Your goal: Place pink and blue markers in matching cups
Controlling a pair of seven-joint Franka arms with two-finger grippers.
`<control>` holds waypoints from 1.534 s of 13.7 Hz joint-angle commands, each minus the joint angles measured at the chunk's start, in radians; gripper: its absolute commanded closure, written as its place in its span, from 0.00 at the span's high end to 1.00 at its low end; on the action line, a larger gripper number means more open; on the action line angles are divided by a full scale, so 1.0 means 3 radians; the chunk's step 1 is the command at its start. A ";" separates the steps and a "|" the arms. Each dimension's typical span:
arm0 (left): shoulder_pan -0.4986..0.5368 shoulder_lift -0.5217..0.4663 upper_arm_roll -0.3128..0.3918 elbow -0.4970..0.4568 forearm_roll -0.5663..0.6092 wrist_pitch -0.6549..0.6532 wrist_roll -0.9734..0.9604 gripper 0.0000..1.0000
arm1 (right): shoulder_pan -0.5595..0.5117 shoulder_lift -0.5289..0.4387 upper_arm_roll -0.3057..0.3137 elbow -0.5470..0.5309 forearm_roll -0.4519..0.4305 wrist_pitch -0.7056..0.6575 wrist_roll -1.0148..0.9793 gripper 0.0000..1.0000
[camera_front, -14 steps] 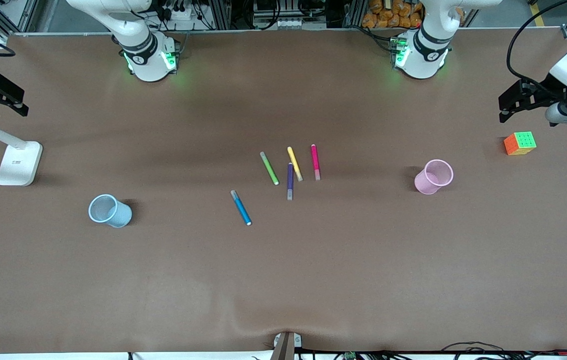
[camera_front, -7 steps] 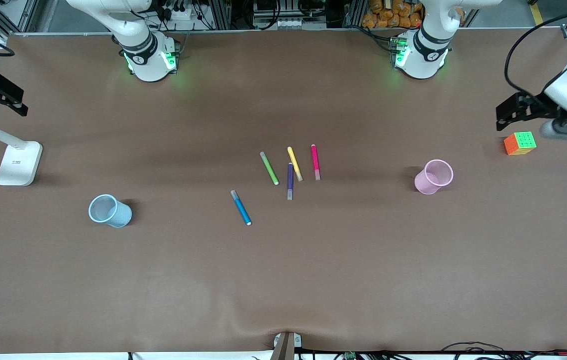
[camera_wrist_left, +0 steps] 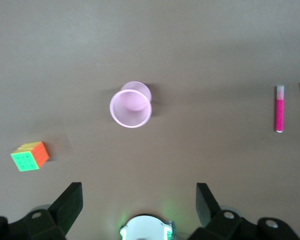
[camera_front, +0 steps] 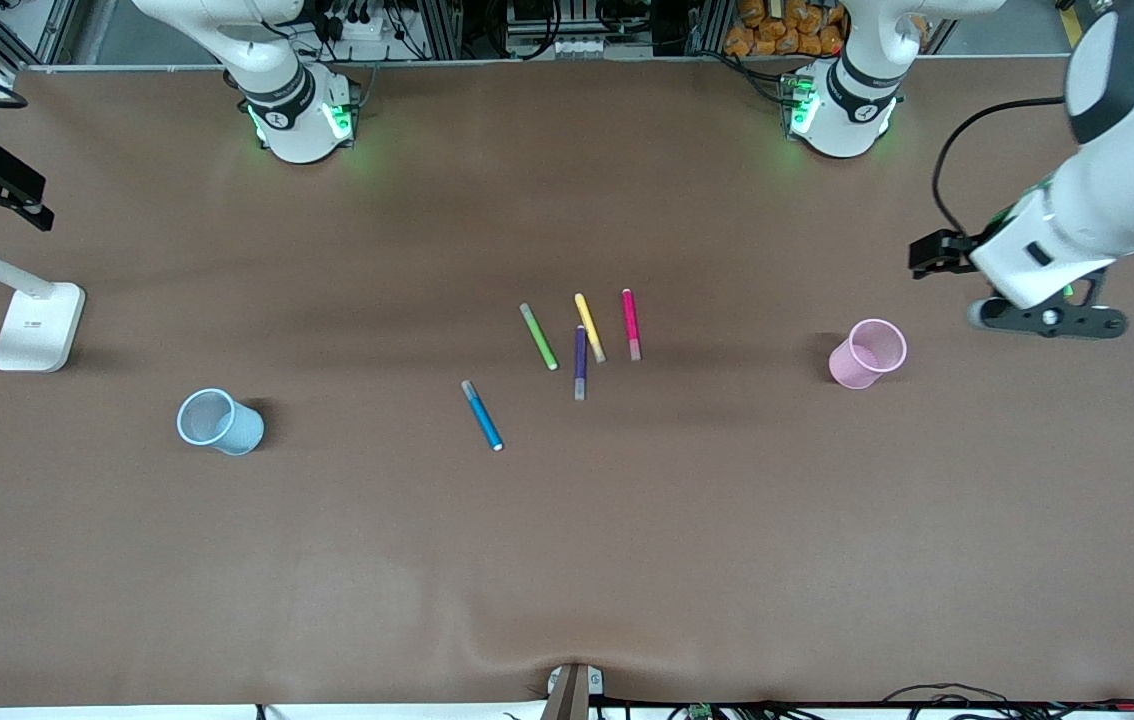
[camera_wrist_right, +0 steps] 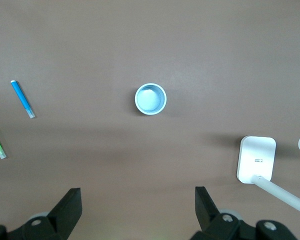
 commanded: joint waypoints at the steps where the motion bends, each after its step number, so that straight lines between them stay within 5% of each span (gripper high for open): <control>1: -0.0081 0.0262 -0.0071 0.0123 -0.0144 -0.0089 -0.0294 1.00 | 0.0022 0.0027 0.0016 0.0067 0.0004 -0.0047 0.0015 1.00; 13: -0.0827 0.1188 -0.0122 0.0129 -0.0569 0.0478 -0.1501 1.00 | 0.0676 0.0716 0.0011 0.0072 0.0005 0.0228 0.0020 1.00; 21: -0.1027 0.1623 -0.0122 0.0123 -0.0747 0.1116 -0.2038 1.00 | 0.0968 0.0804 0.0011 0.0067 -0.0036 0.0270 0.0009 1.00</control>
